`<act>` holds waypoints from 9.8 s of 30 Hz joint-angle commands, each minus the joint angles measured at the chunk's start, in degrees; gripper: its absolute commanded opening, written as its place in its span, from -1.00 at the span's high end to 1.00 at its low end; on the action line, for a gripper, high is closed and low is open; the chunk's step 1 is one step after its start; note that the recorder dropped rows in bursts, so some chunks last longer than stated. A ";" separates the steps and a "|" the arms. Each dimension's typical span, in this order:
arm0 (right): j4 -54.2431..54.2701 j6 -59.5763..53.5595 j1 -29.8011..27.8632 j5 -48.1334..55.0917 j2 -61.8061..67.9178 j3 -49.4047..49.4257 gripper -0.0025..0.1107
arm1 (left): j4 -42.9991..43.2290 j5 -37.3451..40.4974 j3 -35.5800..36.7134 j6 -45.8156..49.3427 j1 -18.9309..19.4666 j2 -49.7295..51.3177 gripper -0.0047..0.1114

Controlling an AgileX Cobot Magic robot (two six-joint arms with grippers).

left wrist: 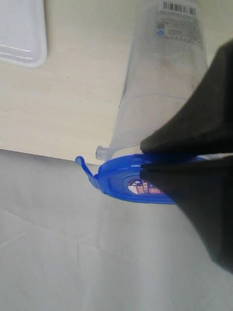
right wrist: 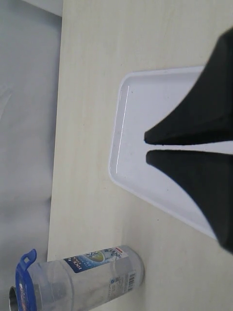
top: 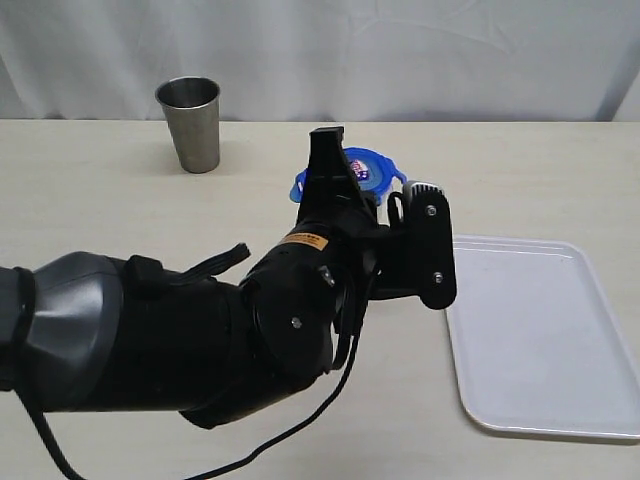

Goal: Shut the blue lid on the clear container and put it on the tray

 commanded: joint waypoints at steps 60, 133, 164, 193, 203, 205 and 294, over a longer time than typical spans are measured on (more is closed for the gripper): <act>0.08 0.22 -0.35 -0.10 -0.23 0.15 0.88 | -15.56 0.02 0.17 -0.30 -3.53 -9.06 -0.05; 0.08 0.22 -0.35 -0.10 -0.23 0.15 0.88 | -24.46 75.60 3.42 1.70 39.42 -2.03 0.92; 0.08 0.22 -0.35 -0.10 -0.23 0.15 0.88 | -22.40 72.44 4.13 1.57 39.42 -2.03 0.92; 0.08 0.22 -0.35 -0.10 -0.23 0.15 0.88 | 47.03 5.47 5.40 -87.90 48.35 -2.38 0.92; 0.08 0.22 -0.35 -0.10 -0.23 0.15 0.88 | 115.31 -8.52 11.00 -151.15 58.95 -0.17 0.92; 0.08 0.22 -0.35 -0.10 -0.23 0.15 0.88 | 124.78 -11.36 11.00 -154.90 61.14 -0.17 0.92; 0.08 0.22 -0.35 -0.10 -0.23 0.15 0.88 | 140.33 -20.17 -11.99 -141.67 42.18 32.22 -0.87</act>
